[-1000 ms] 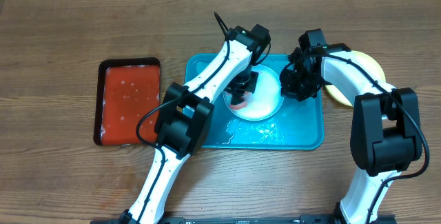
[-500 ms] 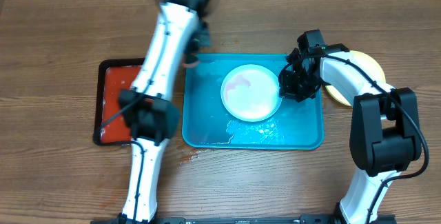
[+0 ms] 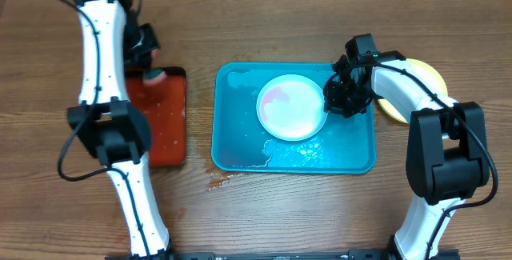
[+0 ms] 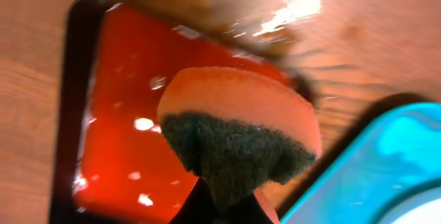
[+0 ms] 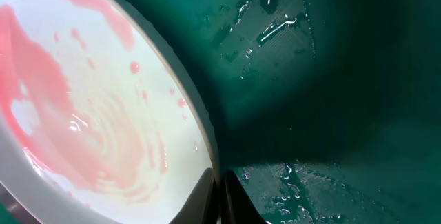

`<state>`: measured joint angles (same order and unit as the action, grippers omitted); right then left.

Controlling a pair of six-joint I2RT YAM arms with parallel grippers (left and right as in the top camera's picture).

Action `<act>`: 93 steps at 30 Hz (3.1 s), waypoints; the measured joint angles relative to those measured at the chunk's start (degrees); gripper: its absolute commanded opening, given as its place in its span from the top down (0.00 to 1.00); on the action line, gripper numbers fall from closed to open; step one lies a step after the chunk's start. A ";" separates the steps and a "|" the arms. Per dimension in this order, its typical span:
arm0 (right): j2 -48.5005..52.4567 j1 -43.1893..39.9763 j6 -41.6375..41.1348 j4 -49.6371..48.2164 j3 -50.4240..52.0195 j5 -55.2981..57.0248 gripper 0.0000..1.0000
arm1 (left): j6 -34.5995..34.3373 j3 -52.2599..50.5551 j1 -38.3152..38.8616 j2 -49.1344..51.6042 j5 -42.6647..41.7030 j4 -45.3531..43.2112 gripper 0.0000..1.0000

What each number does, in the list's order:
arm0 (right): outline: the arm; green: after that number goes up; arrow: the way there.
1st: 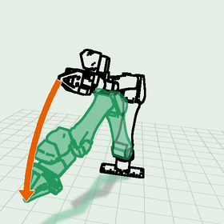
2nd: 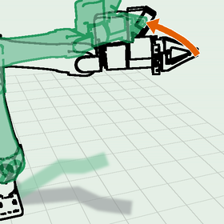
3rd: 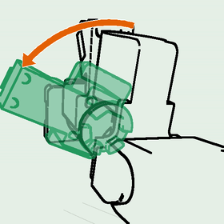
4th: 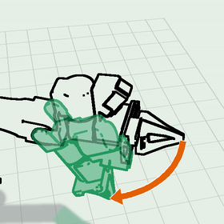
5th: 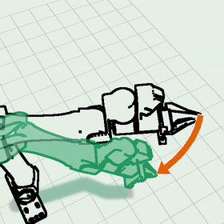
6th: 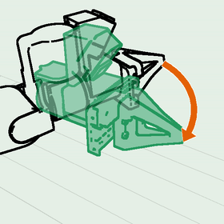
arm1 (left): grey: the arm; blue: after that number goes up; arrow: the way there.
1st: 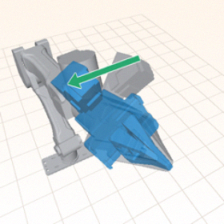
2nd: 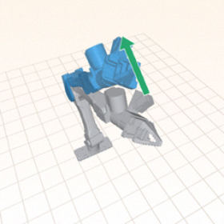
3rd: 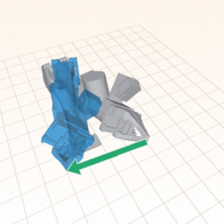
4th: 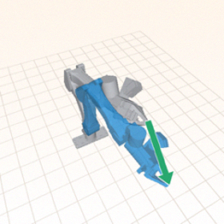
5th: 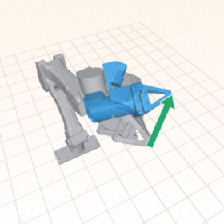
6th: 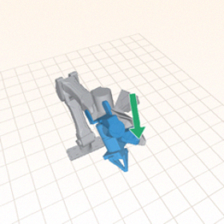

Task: Clean dirty plates on tray and stack at the side
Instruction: 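Carry the sponge to the red water tray and release it, then lift the white plate with the right gripper and stack it on the yellow plates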

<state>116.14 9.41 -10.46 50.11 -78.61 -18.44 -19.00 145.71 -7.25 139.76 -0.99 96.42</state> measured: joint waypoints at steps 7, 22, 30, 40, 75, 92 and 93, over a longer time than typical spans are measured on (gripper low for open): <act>0.00 0.00 0.00 -0.98 0.09 0.02 0.96 | 0.61 -13.07 -7.30 -2.40 -0.11 -0.72 0.96; 0.00 0.00 -0.02 -1.97 0.11 0.42 0.96 | 5.53 -25.75 -5.95 -2.51 -5.66 -11.15 0.39; 0.00 -0.02 0.00 -1.86 0.11 0.42 0.96 | 5.73 -25.81 -5.07 -2.51 -5.73 -12.39 0.35; -0.04 0.61 2.58 5.01 -6.08 4.26 0.96 | 5.77 -10.73 -8.96 -2.62 -6.12 -6.03 0.00; -5.77 43.50 33.48 -4.96 -17.14 93.46 0.96 | 5.73 -5.42 -9.99 -3.72 -6.10 -5.31 0.00; -5.77 43.06 34.34 -2.93 -17.14 86.73 0.96 | 5.73 -5.42 -9.99 -3.72 -6.10 -5.31 0.00; -5.77 42.47 34.01 -2.58 -17.14 82.86 0.96 | 5.73 -5.42 -9.99 -3.72 -6.12 -5.31 0.01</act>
<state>110.37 51.88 23.55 47.53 -95.74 64.42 -13.28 140.29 -17.23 136.05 -7.11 91.11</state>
